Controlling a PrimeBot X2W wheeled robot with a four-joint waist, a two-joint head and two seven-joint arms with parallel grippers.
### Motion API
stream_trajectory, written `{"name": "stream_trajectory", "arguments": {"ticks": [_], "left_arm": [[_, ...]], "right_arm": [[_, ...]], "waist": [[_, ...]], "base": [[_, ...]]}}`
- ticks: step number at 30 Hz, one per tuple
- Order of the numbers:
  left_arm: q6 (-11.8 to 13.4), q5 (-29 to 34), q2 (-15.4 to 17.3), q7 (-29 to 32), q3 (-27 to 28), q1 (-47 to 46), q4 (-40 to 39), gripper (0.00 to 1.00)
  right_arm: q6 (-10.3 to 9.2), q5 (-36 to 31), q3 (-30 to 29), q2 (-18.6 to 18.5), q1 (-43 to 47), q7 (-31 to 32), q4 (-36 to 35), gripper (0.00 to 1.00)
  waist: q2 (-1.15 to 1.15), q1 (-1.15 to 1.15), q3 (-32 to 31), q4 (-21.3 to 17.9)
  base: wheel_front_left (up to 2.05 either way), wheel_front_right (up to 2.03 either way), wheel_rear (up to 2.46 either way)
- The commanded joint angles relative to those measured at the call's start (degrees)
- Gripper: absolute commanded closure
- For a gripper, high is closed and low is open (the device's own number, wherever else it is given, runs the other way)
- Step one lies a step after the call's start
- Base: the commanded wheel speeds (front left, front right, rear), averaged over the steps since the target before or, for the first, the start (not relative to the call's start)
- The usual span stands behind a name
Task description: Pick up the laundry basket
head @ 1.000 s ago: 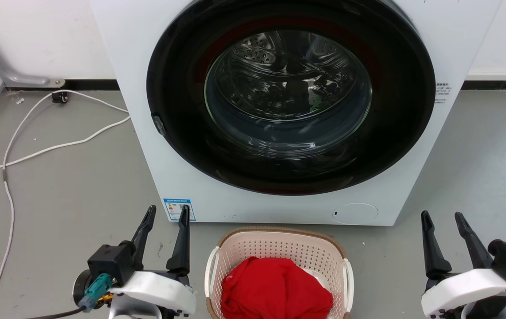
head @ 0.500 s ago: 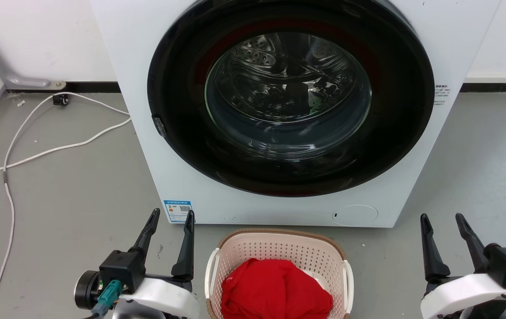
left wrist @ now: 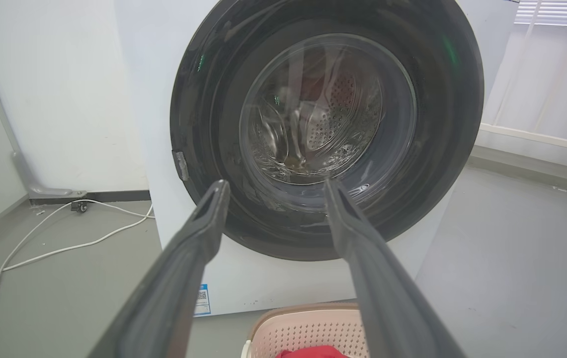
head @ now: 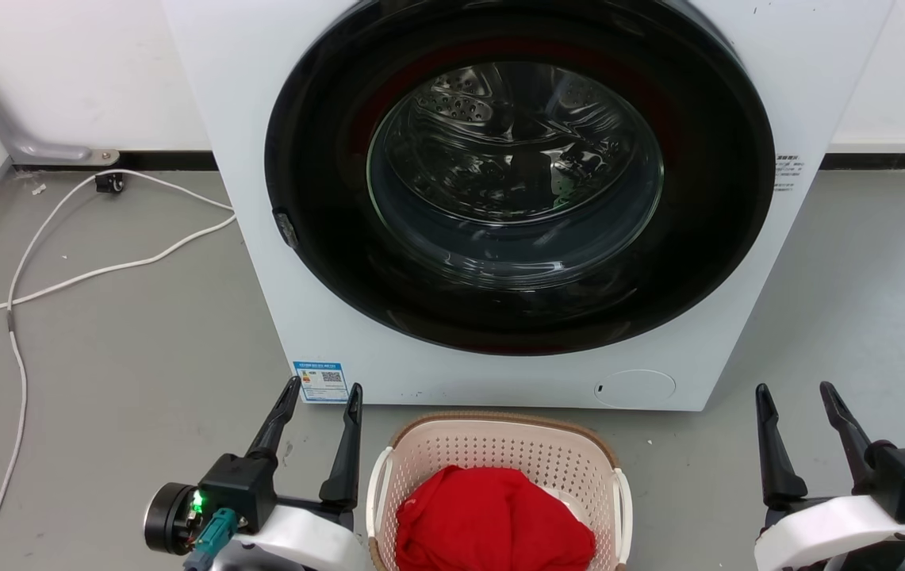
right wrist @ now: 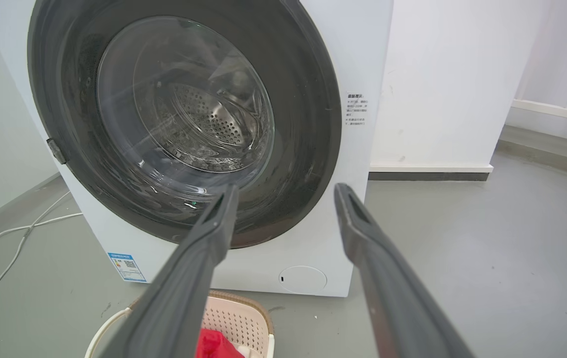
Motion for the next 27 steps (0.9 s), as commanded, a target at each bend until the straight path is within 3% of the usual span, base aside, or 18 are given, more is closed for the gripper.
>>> {"name": "stream_trajectory", "arguments": {"ticks": [1,27], "left_arm": [[-0.17,0.77,-0.13,-0.45,0.03,0.46,0.07,0.00],[-0.84,0.86,-1.08,-0.88,1.32,-0.40,2.79,0.00]], "right_arm": [[-0.02,-0.49,0.03,0.12,0.23,-0.39,0.02,0.00],[-0.01,-1.23,-0.45,0.13,-0.18,-1.40,1.46,0.00]], "waist": [[0.00,0.00,-0.02,0.02],[0.00,0.00,0.23,-0.03]], "base": [[0.00,0.00,0.00],[0.00,0.00,0.00]]}}
